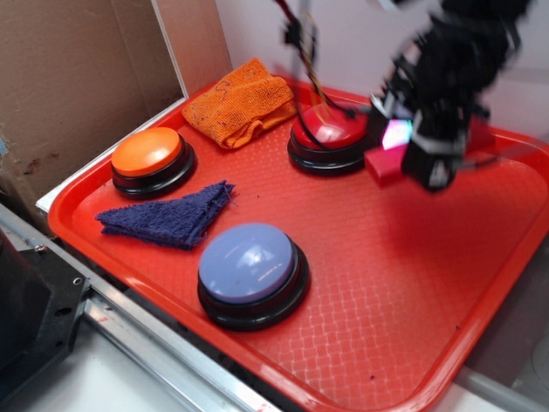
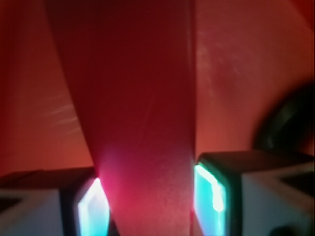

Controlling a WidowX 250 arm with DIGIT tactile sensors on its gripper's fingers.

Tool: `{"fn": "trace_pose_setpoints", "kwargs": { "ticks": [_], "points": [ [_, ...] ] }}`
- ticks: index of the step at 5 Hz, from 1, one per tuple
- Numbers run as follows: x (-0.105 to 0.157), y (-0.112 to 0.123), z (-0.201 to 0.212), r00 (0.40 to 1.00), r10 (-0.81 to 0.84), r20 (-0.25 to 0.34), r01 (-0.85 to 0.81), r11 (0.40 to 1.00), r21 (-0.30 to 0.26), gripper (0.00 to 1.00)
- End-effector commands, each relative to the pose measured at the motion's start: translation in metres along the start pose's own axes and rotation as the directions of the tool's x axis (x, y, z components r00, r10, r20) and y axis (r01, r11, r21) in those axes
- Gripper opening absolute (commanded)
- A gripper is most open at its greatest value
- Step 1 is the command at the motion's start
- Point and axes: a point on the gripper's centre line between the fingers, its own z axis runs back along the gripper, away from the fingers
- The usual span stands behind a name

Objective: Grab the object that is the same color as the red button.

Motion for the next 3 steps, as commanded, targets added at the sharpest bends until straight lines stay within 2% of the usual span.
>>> {"fn": "trace_pose_setpoints", "kwargs": {
  "ticks": [1,2,3],
  "points": [
    [-0.073,-0.002,0.104,0.957,0.148,0.25,-0.129,0.987,-0.093,0.0],
    [-0.105,-0.006,0.145,0.932,0.215,0.291,-0.207,0.977,-0.058,0.0],
    [-0.132,-0.012,0.188,0.919,0.266,0.292,-0.264,0.963,-0.045,0.0]
  ]
}}
